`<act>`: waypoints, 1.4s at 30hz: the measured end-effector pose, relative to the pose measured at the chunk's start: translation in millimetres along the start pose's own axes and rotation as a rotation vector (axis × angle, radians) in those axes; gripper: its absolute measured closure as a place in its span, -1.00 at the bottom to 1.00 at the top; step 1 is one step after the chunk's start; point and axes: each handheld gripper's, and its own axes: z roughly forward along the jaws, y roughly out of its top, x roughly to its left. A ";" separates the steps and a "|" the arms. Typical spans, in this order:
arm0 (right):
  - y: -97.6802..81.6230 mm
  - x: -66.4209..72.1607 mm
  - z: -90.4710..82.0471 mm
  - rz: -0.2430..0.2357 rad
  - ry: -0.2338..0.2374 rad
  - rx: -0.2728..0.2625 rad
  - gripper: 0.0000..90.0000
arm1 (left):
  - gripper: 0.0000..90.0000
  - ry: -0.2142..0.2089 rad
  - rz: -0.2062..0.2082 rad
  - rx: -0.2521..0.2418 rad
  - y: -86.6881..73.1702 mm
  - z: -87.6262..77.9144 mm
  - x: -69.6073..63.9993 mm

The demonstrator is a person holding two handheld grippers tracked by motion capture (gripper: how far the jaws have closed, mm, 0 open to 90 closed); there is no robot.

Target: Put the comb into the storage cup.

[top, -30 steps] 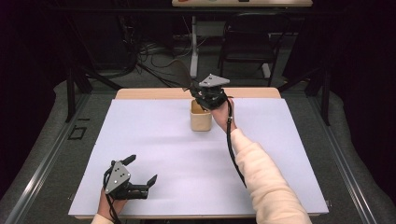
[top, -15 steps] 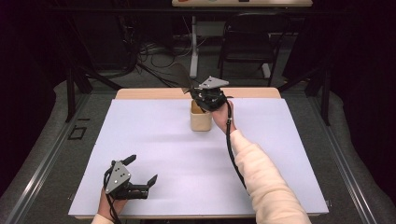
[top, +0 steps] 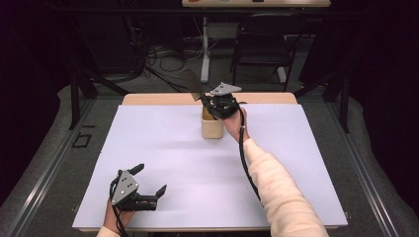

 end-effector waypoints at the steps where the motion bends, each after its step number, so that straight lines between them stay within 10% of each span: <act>1: -0.6 -0.2 0.2 0.001 -0.001 -0.002 0.60 | -0.99 0.001 0.000 0.000 0.0 0.0 0.0; 42: -20.8 -1.9 9.9 0.004 0.019 0.076 0.60 | -1.00 0.003 0.003 -0.003 0.1 -0.7 0.4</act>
